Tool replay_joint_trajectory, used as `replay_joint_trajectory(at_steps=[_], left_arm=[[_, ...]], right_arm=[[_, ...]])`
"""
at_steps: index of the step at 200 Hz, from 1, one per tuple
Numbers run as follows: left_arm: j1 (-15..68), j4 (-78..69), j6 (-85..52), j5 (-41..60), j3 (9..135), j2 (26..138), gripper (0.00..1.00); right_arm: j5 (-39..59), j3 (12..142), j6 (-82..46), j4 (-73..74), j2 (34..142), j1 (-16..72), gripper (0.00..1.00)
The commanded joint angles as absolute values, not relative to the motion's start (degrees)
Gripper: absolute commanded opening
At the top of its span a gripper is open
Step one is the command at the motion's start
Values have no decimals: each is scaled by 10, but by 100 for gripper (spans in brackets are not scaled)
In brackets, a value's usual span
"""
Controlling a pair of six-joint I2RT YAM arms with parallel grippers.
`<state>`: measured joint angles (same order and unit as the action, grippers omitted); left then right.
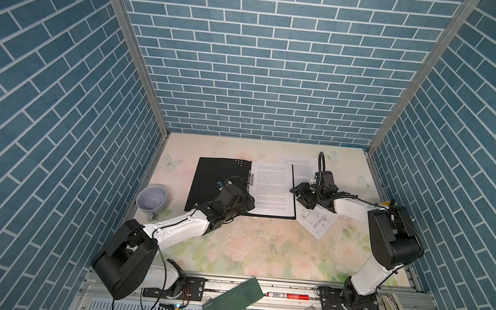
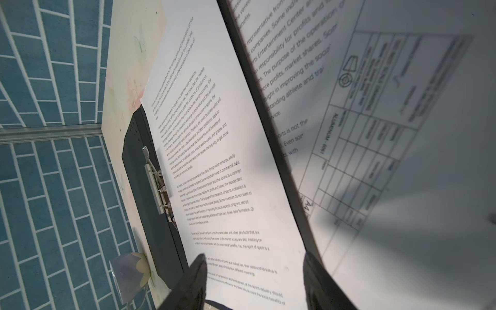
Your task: Put the files into the folder
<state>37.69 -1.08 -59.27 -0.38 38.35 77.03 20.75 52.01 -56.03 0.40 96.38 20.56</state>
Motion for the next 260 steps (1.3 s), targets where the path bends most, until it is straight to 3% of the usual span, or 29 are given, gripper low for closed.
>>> replay_joint_trajectory(at_steps=[1, 69, 120, 170, 260], left_arm=[[386, 15, -574, -17, 411, 779, 100], [416, 26, -541, -4, 503, 842, 100], [422, 20, -513, 41, 605, 944, 100], [425, 57, -488, 93, 762, 1067, 100], [433, 135, -457, 174, 1083, 1312, 100]], right_arm=[[166, 543, -494, -79, 919, 195, 60], [128, 478, -446, -119, 833, 144, 64], [93, 416, -434, -127, 759, 108, 77], [72, 392, -429, -148, 726, 79, 87], [78, 339, -412, -179, 670, 14, 88]])
